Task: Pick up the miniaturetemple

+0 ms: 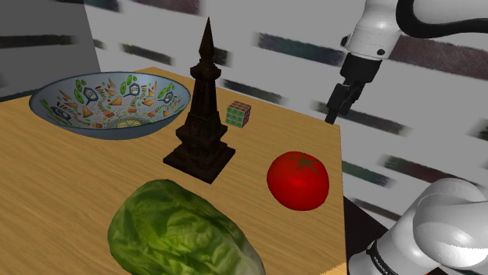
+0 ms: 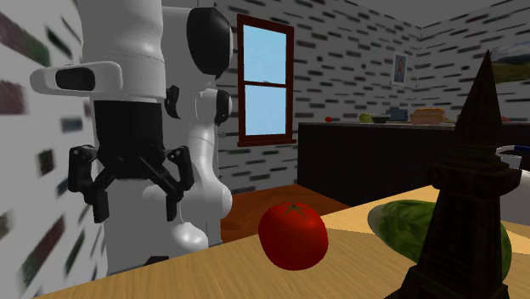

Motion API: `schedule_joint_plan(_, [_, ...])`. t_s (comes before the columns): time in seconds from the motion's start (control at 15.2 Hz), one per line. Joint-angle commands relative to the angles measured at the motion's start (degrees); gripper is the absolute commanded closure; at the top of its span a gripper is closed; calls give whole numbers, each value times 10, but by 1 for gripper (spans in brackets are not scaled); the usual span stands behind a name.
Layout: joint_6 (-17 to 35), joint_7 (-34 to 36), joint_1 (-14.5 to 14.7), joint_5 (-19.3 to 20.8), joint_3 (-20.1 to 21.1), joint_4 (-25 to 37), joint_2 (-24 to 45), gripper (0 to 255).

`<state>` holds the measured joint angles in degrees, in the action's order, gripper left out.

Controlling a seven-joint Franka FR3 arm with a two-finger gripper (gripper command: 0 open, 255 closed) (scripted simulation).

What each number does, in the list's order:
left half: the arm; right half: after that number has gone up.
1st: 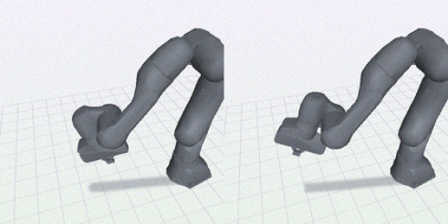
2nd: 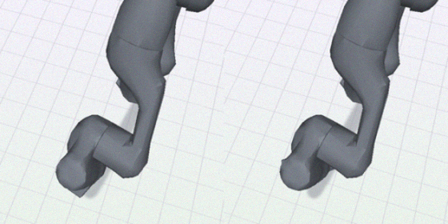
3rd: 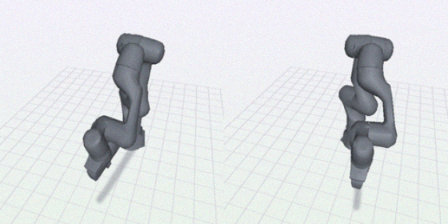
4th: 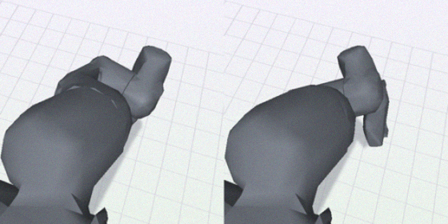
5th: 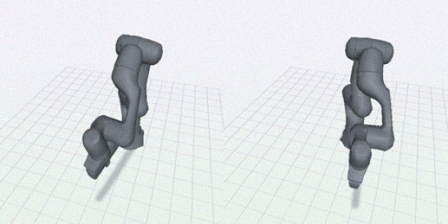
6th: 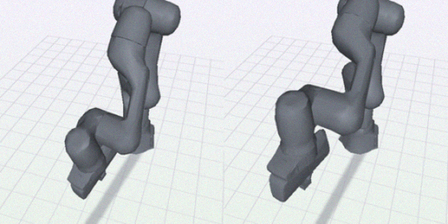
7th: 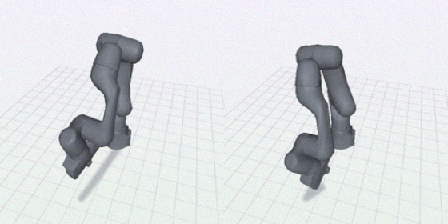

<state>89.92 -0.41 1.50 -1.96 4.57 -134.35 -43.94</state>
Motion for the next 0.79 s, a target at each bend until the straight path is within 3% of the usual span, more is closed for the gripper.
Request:
schedule_joint_plan(0.0, [15, 28, 8, -23, 21, 12, 8, 0])
schedule_joint_plan(0.73, [121, 160, 29, -96, 124, 93, 78, 0])
